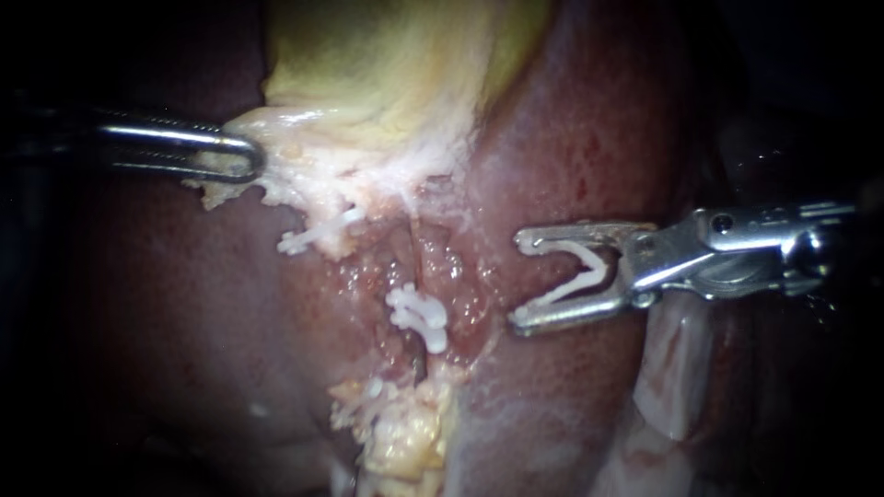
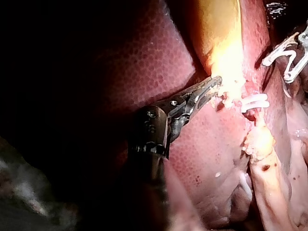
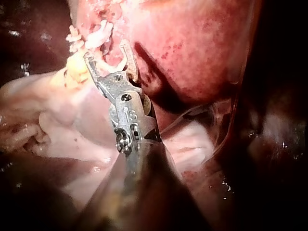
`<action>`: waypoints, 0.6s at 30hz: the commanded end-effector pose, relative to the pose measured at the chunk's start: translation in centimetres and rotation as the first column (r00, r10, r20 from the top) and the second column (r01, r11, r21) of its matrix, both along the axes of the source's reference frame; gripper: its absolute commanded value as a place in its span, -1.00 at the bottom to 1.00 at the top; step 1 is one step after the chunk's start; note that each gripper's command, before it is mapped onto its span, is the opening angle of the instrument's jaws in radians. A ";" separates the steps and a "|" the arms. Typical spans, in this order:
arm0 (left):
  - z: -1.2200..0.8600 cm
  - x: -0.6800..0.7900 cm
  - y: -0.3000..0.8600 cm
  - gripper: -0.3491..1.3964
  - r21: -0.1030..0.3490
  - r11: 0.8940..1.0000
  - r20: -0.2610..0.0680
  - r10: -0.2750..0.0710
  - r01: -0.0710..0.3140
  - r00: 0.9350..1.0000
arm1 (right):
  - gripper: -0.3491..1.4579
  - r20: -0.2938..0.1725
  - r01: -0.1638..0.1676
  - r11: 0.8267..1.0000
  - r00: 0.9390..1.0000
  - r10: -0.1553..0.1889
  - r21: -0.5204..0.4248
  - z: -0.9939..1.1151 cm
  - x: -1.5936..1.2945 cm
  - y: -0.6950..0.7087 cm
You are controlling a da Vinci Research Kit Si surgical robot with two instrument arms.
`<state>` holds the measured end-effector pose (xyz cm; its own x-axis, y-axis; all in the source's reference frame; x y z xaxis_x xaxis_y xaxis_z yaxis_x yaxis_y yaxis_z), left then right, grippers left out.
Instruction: Clipping third clip right tube
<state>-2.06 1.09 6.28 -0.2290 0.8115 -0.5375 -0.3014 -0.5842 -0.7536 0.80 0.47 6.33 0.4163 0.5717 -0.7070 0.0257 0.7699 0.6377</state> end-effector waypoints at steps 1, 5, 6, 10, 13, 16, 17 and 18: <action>0.01 0.00 0.00 -1.00 0.000 1.000 -0.001 0.000 0.000 1.000 | -0.09 -0.004 -0.011 1.000 1.000 0.011 0.012 0.04 0.04 0.01; 0.01 -0.01 0.00 -1.00 0.000 1.000 -0.001 0.000 0.000 1.000 | -0.08 -0.014 -0.054 0.996 0.998 0.056 0.076 0.22 0.24 0.03; 0.01 -0.01 0.00 -1.00 -0.001 1.000 -0.001 0.000 0.000 1.000 | -0.08 -0.016 -0.060 0.994 0.998 0.062 0.087 0.26 0.29 0.03; 0.01 -0.01 -0.01 -1.00 -0.001 1.000 -0.001 -0.001 0.001 1.000 | -0.08 -0.023 -0.079 0.990 0.996 0.082 0.119 0.39 0.47 0.04; 0.01 -0.01 -0.01 -1.00 -0.001 1.000 -0.001 -0.001 0.001 1.000 | -0.08 -0.030 -0.102 0.984 0.994 0.107 0.145 0.47 0.59 0.07; 0.01 -0.02 -0.01 -1.00 -0.001 1.000 -0.001 -0.001 0.001 1.000 | -0.08 -0.045 -0.124 0.978 0.990 0.133 0.169 0.51 0.68 0.09; 0.01 -0.02 -0.01 -1.00 -0.001 1.000 -0.001 -0.001 0.001 1.000 | -0.08 -0.048 -0.128 0.976 0.989 0.139 0.175 0.52 0.70 0.09; 0.01 -0.02 -0.01 -1.00 -0.001 1.000 -0.002 -0.001 0.001 1.000 | -0.08 -0.053 -0.134 0.974 0.988 0.146 0.181 0.53 0.73 0.09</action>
<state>-2.08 1.08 6.29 -0.2287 0.8112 -0.5381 -0.3032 -0.5846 -0.7525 1.55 0.57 6.88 0.2762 0.7434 -0.6092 -0.0305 0.6403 0.7675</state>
